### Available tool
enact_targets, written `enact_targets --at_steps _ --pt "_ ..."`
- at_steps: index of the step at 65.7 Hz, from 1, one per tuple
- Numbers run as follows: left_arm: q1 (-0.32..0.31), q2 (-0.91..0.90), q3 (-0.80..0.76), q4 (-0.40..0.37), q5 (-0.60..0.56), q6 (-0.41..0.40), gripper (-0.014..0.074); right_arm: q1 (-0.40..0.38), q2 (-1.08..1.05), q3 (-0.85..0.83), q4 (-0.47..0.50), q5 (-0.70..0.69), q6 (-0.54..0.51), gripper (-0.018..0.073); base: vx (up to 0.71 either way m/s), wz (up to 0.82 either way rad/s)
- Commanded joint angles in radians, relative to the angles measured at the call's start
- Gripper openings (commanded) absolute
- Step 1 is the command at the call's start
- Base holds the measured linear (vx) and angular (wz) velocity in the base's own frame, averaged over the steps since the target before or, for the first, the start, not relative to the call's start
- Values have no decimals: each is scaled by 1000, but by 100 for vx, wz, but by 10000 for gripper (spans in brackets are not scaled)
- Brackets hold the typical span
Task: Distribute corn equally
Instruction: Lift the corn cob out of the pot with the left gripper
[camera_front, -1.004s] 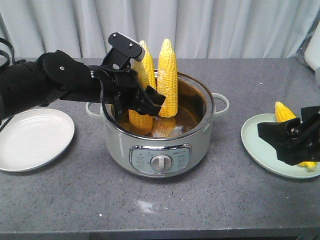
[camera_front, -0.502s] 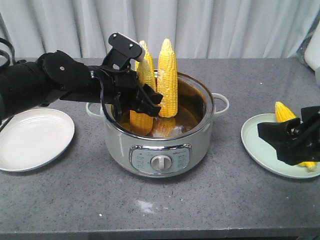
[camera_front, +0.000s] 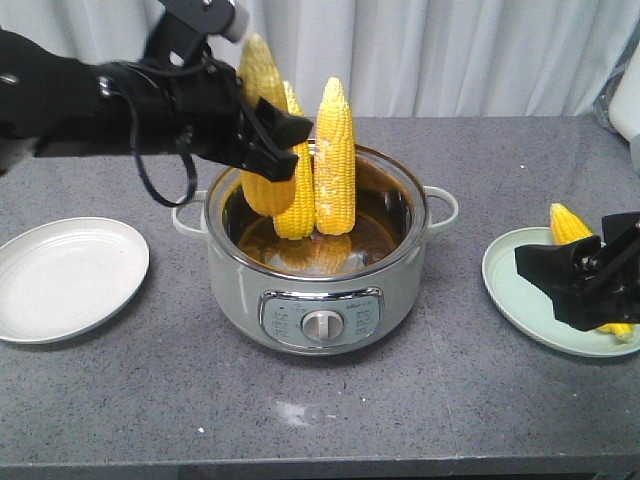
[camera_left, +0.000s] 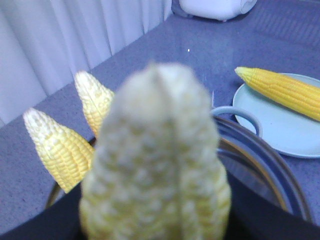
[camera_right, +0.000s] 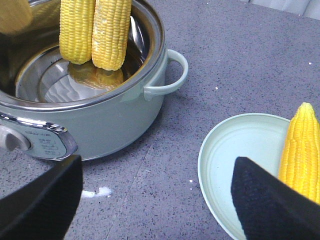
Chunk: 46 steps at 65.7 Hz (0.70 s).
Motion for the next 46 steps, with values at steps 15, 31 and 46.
enact_targets --at_steps 15,31,46 --pt "8 -181 -34 -10 -20 -1 237 -2 -10 -24 0 -65 -10 594 0 0" --pt "115 -241 -41 83 31 -147 237 -2 -10 -24 0 -65 -10 594 0 0" --pt "224 -233 -189 473 261 -534 237 -2 -10 -24 0 -65 -10 594 0 0"
